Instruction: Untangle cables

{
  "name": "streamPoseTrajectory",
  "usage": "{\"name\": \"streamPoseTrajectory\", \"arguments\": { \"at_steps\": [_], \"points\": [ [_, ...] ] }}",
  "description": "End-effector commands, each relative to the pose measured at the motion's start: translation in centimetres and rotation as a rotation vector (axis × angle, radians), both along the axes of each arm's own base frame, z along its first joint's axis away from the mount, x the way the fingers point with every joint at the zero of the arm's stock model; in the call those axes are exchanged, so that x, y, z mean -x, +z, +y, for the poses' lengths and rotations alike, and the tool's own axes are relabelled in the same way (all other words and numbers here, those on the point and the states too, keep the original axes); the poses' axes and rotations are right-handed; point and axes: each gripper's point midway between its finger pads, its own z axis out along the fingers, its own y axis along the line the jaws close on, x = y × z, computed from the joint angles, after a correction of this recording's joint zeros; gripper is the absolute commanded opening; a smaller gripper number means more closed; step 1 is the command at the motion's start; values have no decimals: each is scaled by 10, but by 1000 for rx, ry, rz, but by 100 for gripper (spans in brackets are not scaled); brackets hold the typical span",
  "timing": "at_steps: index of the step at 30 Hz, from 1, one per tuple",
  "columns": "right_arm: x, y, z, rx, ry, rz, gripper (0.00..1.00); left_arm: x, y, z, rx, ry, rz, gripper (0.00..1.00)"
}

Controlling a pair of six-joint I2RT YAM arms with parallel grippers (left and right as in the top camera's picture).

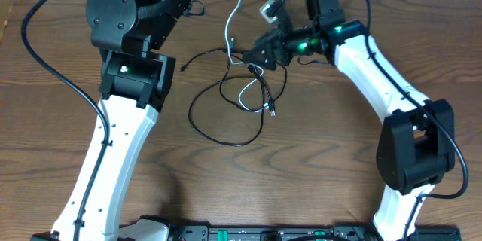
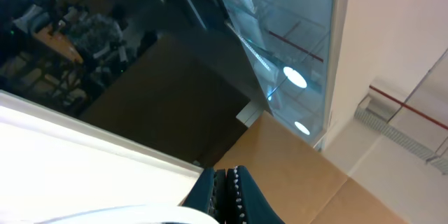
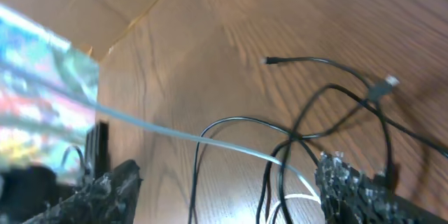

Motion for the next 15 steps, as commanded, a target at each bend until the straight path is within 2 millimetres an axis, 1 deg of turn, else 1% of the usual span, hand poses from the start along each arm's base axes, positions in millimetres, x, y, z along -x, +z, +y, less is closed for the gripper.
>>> {"name": "streamPoseTrajectory", "arguments": {
  "at_steps": [1, 5, 7, 9, 11, 12, 13, 15],
  "points": [
    [11, -1, 11, 1, 120, -160, 75, 13, 22, 12, 41, 32, -41, 7],
    [21, -7, 25, 20, 174, -210, 75, 15, 25, 17, 45, 44, -46, 7],
    [22, -14, 32, 51, 175, -229, 74, 13, 23, 18, 40, 49, -32, 8],
    [20, -26, 39, 92, 170, -243, 72, 12, 21, 20, 36, 51, -23, 8],
    [19, -36, 48, 108, 176, -256, 66, 12, 19, 19, 32, 49, -16, 8],
    [19, -40, 52, 105, 183, -260, 61, 12, 19, 19, 32, 49, -16, 8],
    [19, -45, 56, 101, 189, -267, 52, 11, 18, 19, 31, 49, -14, 8],
    [19, -48, 63, 95, 199, -279, 45, 10, 16, 19, 25, 53, -3, 8]
  ]
}}
